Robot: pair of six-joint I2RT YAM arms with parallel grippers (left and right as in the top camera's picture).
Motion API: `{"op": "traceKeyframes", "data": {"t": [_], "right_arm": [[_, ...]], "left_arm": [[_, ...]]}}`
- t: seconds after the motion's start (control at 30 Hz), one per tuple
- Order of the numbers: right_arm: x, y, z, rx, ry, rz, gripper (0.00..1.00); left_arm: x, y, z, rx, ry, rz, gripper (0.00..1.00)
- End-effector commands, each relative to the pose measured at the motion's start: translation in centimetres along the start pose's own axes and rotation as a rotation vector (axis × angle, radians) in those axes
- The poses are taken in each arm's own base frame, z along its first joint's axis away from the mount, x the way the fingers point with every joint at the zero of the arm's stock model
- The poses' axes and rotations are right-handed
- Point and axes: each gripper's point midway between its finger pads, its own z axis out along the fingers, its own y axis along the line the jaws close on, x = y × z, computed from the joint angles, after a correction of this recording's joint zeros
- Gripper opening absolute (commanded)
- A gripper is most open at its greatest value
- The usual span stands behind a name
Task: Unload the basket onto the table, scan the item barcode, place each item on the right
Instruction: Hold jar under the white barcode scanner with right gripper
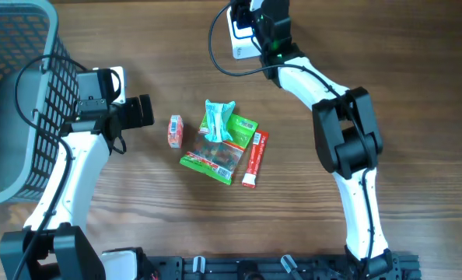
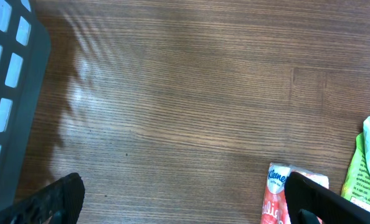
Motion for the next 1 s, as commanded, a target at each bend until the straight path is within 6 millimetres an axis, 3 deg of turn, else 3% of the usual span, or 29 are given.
{"op": "traceKeyframes", "data": {"t": [0.0,0.13,0.27,0.43,0.5,0.57,0.6,0.67,0.77,0.97], "right_arm": [[0.3,-0.5,0.4,0.011,-0.016,0.019,0.37],[-0.7,-0.6,0.3,0.007,-0.058,0.022,0.29],[-4.0,1.0,-0.2,-0.071,-0.156,0.02,0.27],[-8.2,1.4,-1.9,-0.063,-0.091,0.012,0.27],[-11.5,1.5,-4.1,-0.053,-0.039,0.013,0.27],[-13.5,1.4,-6.1,-0.041,0.013,0.013,0.27],[-14.8,0.9,-8.1,-0.025,0.071,0.014,0.27],[-15.2,-0.5,-11.1,0.012,0.182,0.019,0.27],[-12.1,-3.8,-15.4,0.094,0.42,0.038,0.27],[3.5,-12.5,-25.3,0.363,1.099,0.105,0.27]], "left_arm": [[-1.1,0.2,-0.7,-0.007,-0.034,0.0,1.0],[-1.1,0.3,-0.7,-0.007,-0.034,0.0,1.0],[-1.1,0.3,-0.7,-0.007,-0.034,0.0,1.0],[-1.1,0.2,-0.7,-0.007,-0.034,0.0,1.0],[-1.1,0.2,-0.7,-0.007,-0.034,0.0,1.0],[-1.1,0.2,-0.7,-0.007,-0.034,0.0,1.0],[-1.1,0.2,-0.7,-0.007,-0.034,0.0,1.0],[-1.1,0.2,-0.7,-0.007,-0.034,0.0,1.0],[-1.1,0.2,-0.7,-0.007,-0.034,0.0,1.0],[-1.1,0.2,-0.7,-0.007,-0.034,0.0,1.0]]}}
